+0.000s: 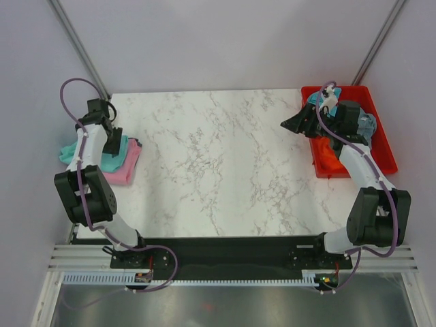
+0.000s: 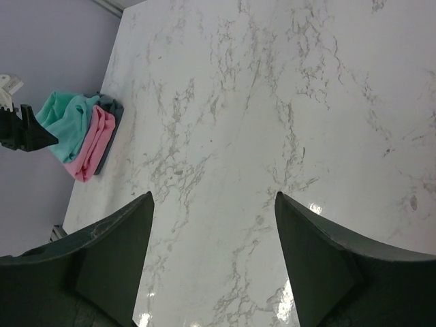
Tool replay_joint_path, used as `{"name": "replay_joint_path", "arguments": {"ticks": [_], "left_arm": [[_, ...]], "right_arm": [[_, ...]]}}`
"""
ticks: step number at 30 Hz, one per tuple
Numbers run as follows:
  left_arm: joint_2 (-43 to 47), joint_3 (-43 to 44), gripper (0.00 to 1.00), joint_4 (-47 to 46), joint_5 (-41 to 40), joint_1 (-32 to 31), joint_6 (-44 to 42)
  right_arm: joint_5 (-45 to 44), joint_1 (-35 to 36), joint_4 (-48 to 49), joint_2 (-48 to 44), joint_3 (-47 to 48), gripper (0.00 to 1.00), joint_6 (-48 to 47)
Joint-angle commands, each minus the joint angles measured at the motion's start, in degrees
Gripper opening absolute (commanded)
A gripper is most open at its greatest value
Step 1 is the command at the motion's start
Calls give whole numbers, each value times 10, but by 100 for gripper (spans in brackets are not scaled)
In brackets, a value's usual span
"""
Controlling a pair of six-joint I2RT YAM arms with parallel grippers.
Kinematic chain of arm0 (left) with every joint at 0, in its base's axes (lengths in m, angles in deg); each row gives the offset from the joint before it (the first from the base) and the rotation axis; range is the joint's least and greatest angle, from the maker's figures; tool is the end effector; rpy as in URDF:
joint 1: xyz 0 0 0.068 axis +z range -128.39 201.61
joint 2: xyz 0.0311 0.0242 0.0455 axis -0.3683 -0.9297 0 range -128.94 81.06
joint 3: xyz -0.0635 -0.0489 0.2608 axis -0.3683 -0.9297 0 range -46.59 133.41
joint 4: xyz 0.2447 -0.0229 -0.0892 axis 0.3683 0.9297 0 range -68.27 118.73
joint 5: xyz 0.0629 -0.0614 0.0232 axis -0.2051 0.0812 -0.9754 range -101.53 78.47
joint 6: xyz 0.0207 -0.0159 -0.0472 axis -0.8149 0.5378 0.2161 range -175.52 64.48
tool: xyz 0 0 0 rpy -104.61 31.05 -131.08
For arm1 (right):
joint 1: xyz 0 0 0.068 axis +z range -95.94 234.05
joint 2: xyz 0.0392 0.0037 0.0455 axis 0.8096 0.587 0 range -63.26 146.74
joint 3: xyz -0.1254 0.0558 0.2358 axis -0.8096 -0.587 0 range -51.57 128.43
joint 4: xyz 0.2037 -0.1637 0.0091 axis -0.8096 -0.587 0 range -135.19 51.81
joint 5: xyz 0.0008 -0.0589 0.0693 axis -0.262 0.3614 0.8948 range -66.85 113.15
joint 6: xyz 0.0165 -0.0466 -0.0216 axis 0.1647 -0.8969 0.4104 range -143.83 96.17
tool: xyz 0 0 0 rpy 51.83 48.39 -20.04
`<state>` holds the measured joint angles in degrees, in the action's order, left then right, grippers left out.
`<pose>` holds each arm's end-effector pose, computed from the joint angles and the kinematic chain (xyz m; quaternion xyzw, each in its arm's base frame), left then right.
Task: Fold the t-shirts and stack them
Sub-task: Neatly place the folded tshirt to the corner
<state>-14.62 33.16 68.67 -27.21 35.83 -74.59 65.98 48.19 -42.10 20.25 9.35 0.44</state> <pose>0.3346 0.0947 0.2703 0.0088 0.9635 0.1936 0.1846 0.3299 -0.0095 0.2925 0.0202 0.8144 0.3848 0.4340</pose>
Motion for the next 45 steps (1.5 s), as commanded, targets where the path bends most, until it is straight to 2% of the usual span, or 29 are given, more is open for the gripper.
{"name": "replay_joint_path", "arguments": {"ticks": [1,14,24,37,45], "left_arm": [[-10,43,63,24,-22,-1,-35],[-20,36,62,99,16,-17,-19],[-47,30,61,111,23,-52,1],[-78,16,59,75,-49,-56,-23],[-91,15,56,69,-60,-56,-18]], "right_arm": [[27,-2,56,-12,-11,80,19],[37,-2,97,47,19,79,51],[36,-2,97,49,20,79,47],[32,-2,101,64,27,79,46],[34,-2,101,75,34,79,46]]}}
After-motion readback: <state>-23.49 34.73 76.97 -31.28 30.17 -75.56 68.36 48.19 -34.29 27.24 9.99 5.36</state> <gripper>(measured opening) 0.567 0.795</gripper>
